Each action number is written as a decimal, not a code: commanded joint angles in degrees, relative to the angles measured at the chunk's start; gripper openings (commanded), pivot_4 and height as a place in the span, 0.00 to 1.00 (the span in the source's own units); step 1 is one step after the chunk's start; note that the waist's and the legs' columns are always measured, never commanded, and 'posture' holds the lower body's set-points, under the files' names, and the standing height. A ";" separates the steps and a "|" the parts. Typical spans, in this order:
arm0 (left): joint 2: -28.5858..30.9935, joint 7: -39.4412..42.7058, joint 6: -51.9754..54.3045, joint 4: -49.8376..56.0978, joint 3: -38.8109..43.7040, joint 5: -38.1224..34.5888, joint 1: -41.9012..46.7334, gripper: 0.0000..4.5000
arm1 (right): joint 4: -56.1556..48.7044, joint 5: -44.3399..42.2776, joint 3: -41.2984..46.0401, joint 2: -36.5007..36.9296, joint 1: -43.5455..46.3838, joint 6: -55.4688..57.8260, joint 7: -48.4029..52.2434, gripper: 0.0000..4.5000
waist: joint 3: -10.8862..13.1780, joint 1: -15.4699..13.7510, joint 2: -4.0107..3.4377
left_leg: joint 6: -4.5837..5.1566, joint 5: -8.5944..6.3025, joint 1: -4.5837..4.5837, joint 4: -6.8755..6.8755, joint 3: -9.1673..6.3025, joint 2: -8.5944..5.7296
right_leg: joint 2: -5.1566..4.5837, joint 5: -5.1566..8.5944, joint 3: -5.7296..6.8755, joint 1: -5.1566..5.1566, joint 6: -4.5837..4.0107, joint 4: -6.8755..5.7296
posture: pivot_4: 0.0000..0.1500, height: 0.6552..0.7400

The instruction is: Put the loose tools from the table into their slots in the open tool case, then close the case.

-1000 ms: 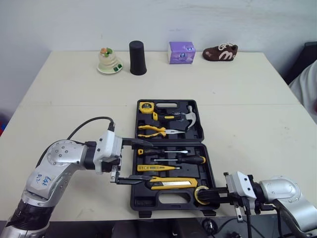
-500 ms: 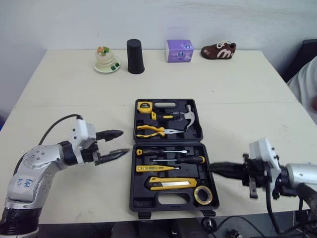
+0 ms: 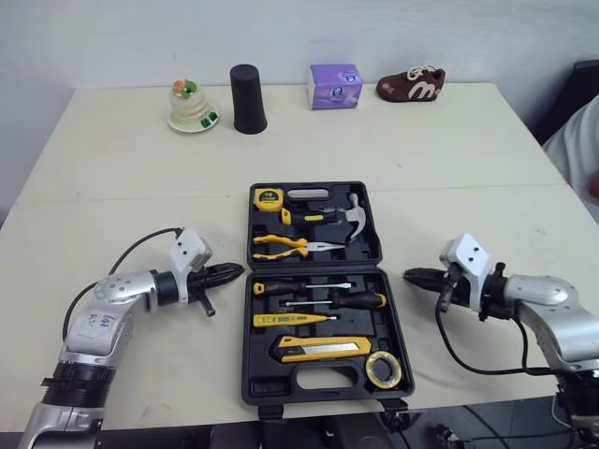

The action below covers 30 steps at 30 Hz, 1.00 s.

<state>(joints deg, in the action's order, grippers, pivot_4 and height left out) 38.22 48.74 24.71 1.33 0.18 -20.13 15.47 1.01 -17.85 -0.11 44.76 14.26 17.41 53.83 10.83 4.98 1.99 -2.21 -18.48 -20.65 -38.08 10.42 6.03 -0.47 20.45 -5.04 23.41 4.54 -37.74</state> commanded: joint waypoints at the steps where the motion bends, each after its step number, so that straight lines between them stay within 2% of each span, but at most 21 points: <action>1: -1.10 0.70 -0.98 0.01 -1.68 1.21 1.20 0.01 | 0.52 1.44 -1.68 -2.76 2.59 -1.48 -0.43 0.00 | 0.00 -0.01 0.00 | -0.01 0.06 0.06 -0.02 0.03 0.00 | 0.00 -0.01 -0.02 -0.01 0.01 -0.08 | 1.00 1.00; 8: -3.70 1.11 0.05 0.91 -3.52 1.19 2.89 0.01 | 1.40 3.60 -3.94 -5.28 5.51 -3.34 0.68 0.00 | 0.00 -0.18 0.00 | 0.10 0.40 0.10 -0.01 0.01 -0.17 | -0.06 -0.22 -0.06 -0.02 0.11 -0.23 | 1.00 1.00; 13: -6.18 -1.15 0.17 1.06 -4.01 2.95 4.44 0.01 | -1.77 2.74 -4.81 -5.78 5.52 -2.18 2.60 0.00 | 0.00 -0.44 0.00 | 0.17 0.42 0.05 -0.02 -0.02 -0.27 | -0.09 -0.24 -0.04 -0.03 0.14 -0.21 | 1.00 1.00; 17: -5.96 -0.64 2.55 3.09 -4.50 2.91 3.78 0.01 | -5.07 1.92 -4.56 -5.07 4.45 0.53 3.02 0.00 | 0.00 -0.35 0.00 | 0.17 0.44 0.05 -0.03 -0.05 -0.22 | -0.13 -0.25 -0.05 -0.02 0.15 -0.24 | 1.00 1.00; 23: -3.38 -1.47 3.32 0.56 -1.65 4.45 2.56 0.01 | -3.81 4.90 -3.52 -3.41 3.22 0.47 1.91 0.00 | 0.00 -0.22 0.00 | 0.14 0.46 0.06 -0.02 -0.07 -0.20 | -0.11 -0.25 -0.04 -0.03 0.15 -0.25 | 1.00 1.00; 25: -1.96 -1.66 3.53 0.68 -0.01 4.32 1.40 0.15 | -4.69 4.11 -1.92 -2.22 2.54 3.93 1.44 0.00 | 0.00 -0.18 -0.01 | 0.14 0.46 0.06 -0.02 -0.07 -0.19 | -0.12 -0.25 -0.04 -0.03 0.15 -0.25 | 1.00 1.00; 27: -0.52 -1.65 2.37 0.14 1.86 4.27 0.28 0.30 | -5.66 3.42 -0.30 -0.81 1.80 7.00 0.76 0.15 | -0.02 0.06 -0.04 | 0.13 0.45 0.07 0.02 -0.06 -0.17 | -0.13 -0.25 -0.07 -0.02 0.15 -0.24 | 1.00 1.00; 28: 0.10 -1.48 1.38 -0.29 3.86 3.51 -0.17 0.41 | -6.59 2.21 0.93 0.47 1.18 8.89 1.46 0.22 | -0.02 0.06 -0.04 | 0.12 0.45 0.09 0.02 -0.05 -0.15 | -0.12 -0.25 -0.08 -0.02 0.14 -0.25 | 1.00 1.00; 30: 0.72 -1.79 0.63 -0.49 6.54 2.46 -0.70 0.61 | -8.39 0.34 3.15 2.07 0.45 13.65 1.07 0.43 | -0.02 0.00 -0.03 | 0.11 0.46 0.09 0.02 -0.06 -0.13 | -0.11 -0.25 -0.07 -0.01 0.13 -0.26 | 1.00 1.00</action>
<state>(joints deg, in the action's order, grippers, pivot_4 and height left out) 38.28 47.48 26.05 1.02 4.04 -16.83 15.01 -4.67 -15.43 0.34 45.96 14.65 28.03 55.07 10.82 4.98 1.95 -2.11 -18.02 -20.56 -38.07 10.34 5.92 -0.58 20.19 -5.11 23.40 4.65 -37.99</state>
